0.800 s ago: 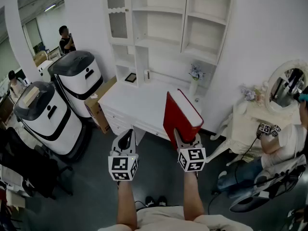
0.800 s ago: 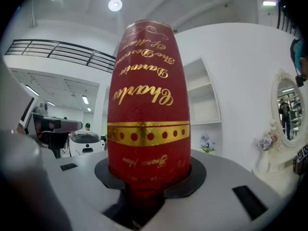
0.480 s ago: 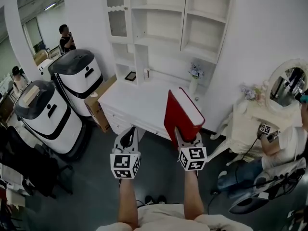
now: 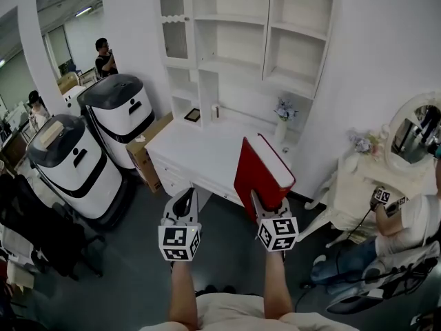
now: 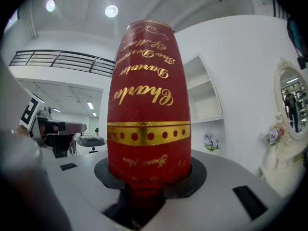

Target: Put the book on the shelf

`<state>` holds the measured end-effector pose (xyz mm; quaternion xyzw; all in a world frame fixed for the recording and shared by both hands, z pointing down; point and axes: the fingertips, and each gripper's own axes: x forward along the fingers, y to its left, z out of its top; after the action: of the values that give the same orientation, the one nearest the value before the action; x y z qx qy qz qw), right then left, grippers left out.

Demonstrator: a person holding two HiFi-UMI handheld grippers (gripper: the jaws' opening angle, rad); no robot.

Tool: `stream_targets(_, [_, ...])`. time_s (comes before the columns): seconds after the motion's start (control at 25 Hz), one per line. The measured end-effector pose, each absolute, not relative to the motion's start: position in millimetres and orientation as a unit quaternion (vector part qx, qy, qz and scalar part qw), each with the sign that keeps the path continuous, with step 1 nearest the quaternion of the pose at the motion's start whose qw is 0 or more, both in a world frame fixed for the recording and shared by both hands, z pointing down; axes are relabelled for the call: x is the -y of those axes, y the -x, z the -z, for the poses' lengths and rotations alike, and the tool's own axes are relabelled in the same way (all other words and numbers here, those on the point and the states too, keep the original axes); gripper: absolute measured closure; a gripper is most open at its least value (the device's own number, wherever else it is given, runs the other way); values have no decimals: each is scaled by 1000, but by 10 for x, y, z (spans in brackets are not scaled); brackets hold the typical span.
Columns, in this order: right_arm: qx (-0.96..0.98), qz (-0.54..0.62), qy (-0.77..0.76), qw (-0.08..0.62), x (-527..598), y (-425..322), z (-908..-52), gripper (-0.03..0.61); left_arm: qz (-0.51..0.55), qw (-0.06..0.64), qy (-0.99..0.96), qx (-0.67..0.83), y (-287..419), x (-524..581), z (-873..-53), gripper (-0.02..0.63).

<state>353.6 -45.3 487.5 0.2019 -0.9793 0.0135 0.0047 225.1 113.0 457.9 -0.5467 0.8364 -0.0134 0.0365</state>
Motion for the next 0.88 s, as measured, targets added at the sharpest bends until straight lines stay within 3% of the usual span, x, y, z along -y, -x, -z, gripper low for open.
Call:
stream_targets(0.32, [979,-28,-201,-10,523,-3659,-5092,388,12,32,529,-848,-2321,-1244,-4754,597])
stream_targets(0.88, [983,-25,-181,-24,646,-3036,-5048,387,8,49,518,-854,-1806,-1189,-4670,597])
